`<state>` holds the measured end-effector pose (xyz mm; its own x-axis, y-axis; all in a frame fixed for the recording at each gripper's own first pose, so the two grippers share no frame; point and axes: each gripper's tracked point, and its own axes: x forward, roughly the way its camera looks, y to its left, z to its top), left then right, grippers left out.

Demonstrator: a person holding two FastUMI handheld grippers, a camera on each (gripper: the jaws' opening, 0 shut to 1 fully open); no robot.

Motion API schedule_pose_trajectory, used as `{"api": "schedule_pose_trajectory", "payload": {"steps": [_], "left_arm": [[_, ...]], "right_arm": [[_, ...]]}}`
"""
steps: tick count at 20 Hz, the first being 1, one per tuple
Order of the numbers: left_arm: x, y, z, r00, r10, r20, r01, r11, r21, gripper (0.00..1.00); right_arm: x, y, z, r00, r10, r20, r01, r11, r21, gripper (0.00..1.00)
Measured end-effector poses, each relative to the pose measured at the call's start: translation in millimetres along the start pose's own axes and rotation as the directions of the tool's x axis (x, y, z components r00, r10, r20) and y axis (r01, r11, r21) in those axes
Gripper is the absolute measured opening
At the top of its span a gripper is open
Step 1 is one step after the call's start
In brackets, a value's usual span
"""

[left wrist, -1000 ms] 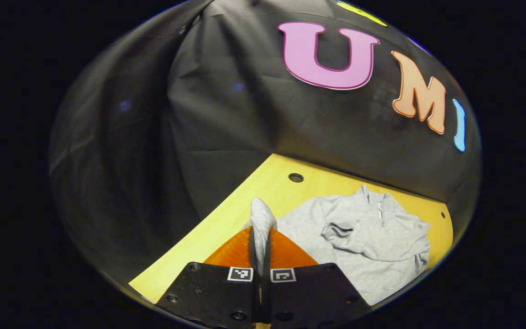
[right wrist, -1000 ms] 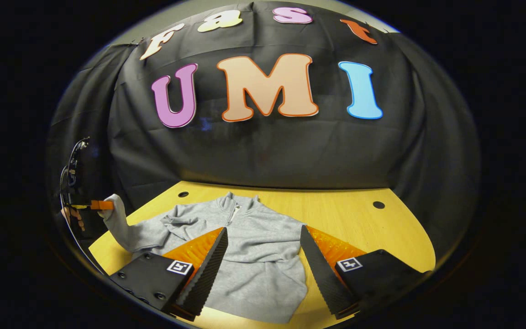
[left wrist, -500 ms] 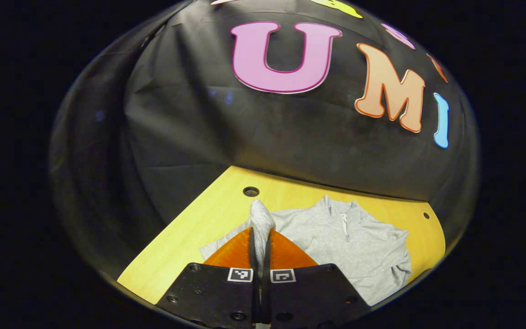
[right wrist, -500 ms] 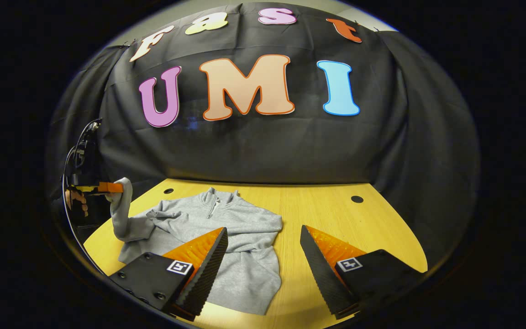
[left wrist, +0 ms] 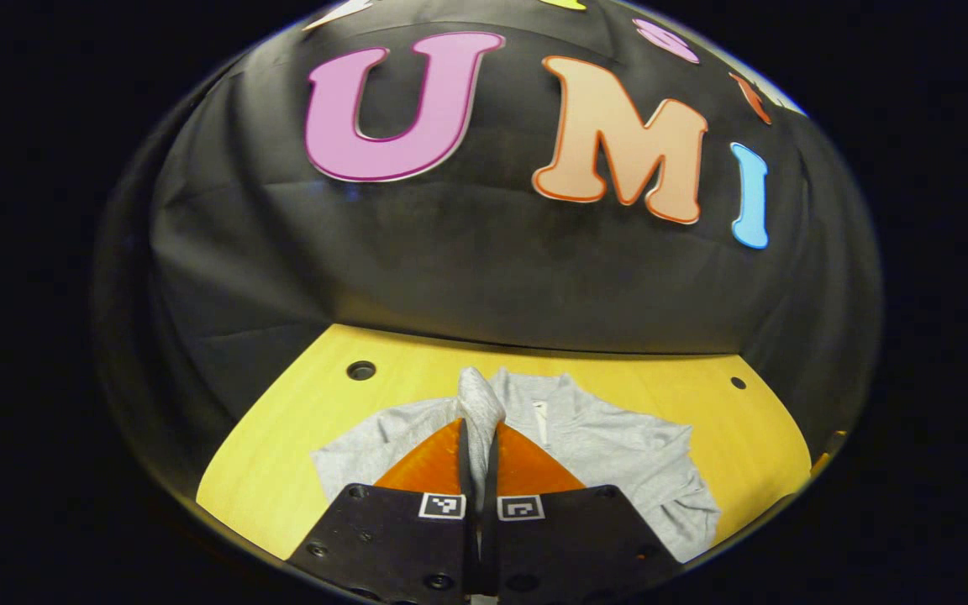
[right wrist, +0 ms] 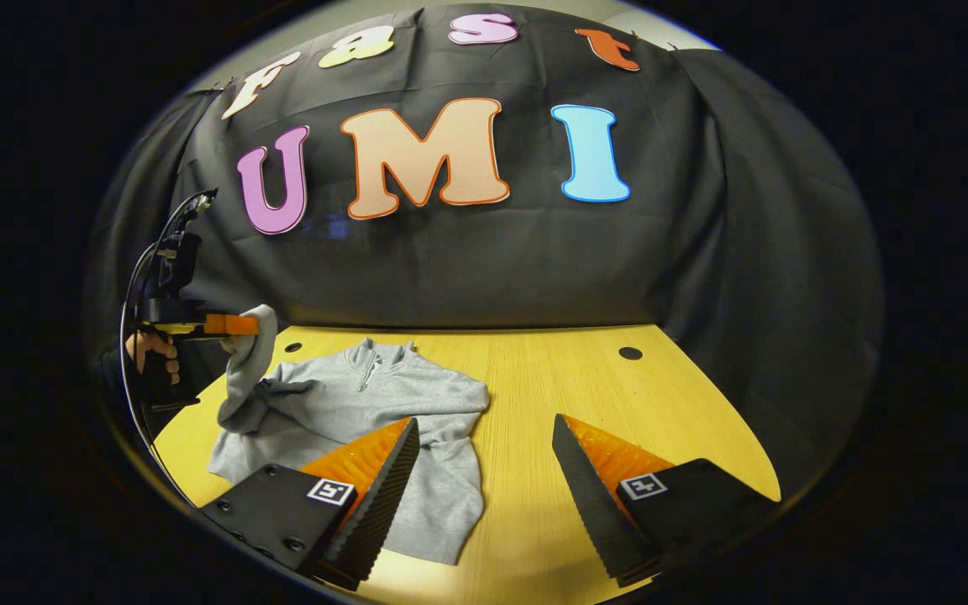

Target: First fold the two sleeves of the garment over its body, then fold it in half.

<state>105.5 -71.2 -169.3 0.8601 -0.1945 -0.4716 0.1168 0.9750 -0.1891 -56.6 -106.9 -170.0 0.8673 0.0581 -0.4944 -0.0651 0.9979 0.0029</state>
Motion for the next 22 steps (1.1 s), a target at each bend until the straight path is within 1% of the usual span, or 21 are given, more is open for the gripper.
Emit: {"api": "schedule_pose_trajectory", "payload": {"steps": [1, 2, 4, 5, 6, 8, 9, 10, 11, 12, 13, 17, 22], "left_arm": [[2.8, -13.8, 0.2, 1.000, -0.021, -0.001, 0.021, 1.000, 0.006, 0.00], [4.9, -28.1, 1.0, 0.999, -0.040, -0.003, 0.040, 0.999, 0.012, 0.00], [10.1, -55.2, -0.4, 0.997, -0.079, -0.009, 0.079, 0.997, 0.027, 0.00], [12.6, -67.6, -2.8, 0.995, -0.097, -0.015, 0.097, 0.995, 0.037, 0.00], [15.5, -80.2, -4.6, 0.994, -0.112, -0.019, 0.112, 0.993, 0.047, 0.00], [19.9, -102.7, -9.3, 0.990, -0.138, -0.030, 0.139, 0.989, 0.057, 0.00], [23.1, -113.9, -12.0, 0.988, -0.150, -0.038, 0.152, 0.987, 0.058, 0.00], [23.7, -124.1, -15.8, 0.985, -0.163, -0.049, 0.165, 0.985, 0.057, 0.00], [26.0, -132.4, -21.6, 0.983, -0.172, -0.059, 0.175, 0.983, 0.059, 0.00], [29.1, -141.0, -26.8, 0.981, -0.180, -0.074, 0.184, 0.981, 0.058, 0.00], [30.7, -150.2, -31.2, 0.978, -0.191, -0.085, 0.196, 0.979, 0.054, 0.00], [41.9, -180.2, -52.1, 0.968, -0.218, -0.126, 0.224, 0.974, 0.033, 0.00], [56.8, -201.7, -82.8, 0.957, -0.214, -0.197, 0.225, 0.974, 0.035, 0.00]], "right_arm": [[-1.9, -4.4, -0.8, 1.000, -0.005, -0.001, 0.005, 1.000, 0.003, 0.96], [-4.2, -9.3, -2.5, 1.000, -0.010, -0.003, 0.010, 1.000, 0.006, 0.98], [-9.6, -17.3, -5.1, 1.000, -0.020, -0.007, 0.020, 1.000, 0.010, 0.98], [-9.3, -22.4, -12.9, 1.000, -0.026, -0.011, 0.026, 1.000, 0.012, 0.98], [-11.6, -26.8, -14.3, 0.999, -0.033, -0.013, 0.033, 0.999, 0.013, 0.96], [-16.2, -40.4, -17.6, 0.999, -0.047, -0.017, 0.047, 0.999, 0.020, 0.96], [-18.8, -45.1, -20.2, 0.998, -0.055, -0.020, 0.055, 0.998, 0.023, 0.98], [-21.6, -50.1, -22.7, 0.998, -0.061, -0.024, 0.062, 0.998, 0.026, 0.96], [-23.8, -54.9, -24.6, 0.997, -0.068, -0.027, 0.068, 0.997, 0.028, 0.96], [-25.5, -58.8, -26.6, 0.997, -0.072, -0.029, 0.073, 0.997, 0.031, 0.98], [-27.3, -63.2, -28.1, 0.996, -0.078, -0.033, 0.079, 0.996, 0.031, 0.96], [-33.0, -78.0, -34.3, 0.995, -0.093, -0.044, 0.094, 0.995, 0.026, 0.96], [-37.8, -93.2, -45.8, 0.993, -0.103, -0.064, 0.105, 0.994, 0.022, 0.96]]}}
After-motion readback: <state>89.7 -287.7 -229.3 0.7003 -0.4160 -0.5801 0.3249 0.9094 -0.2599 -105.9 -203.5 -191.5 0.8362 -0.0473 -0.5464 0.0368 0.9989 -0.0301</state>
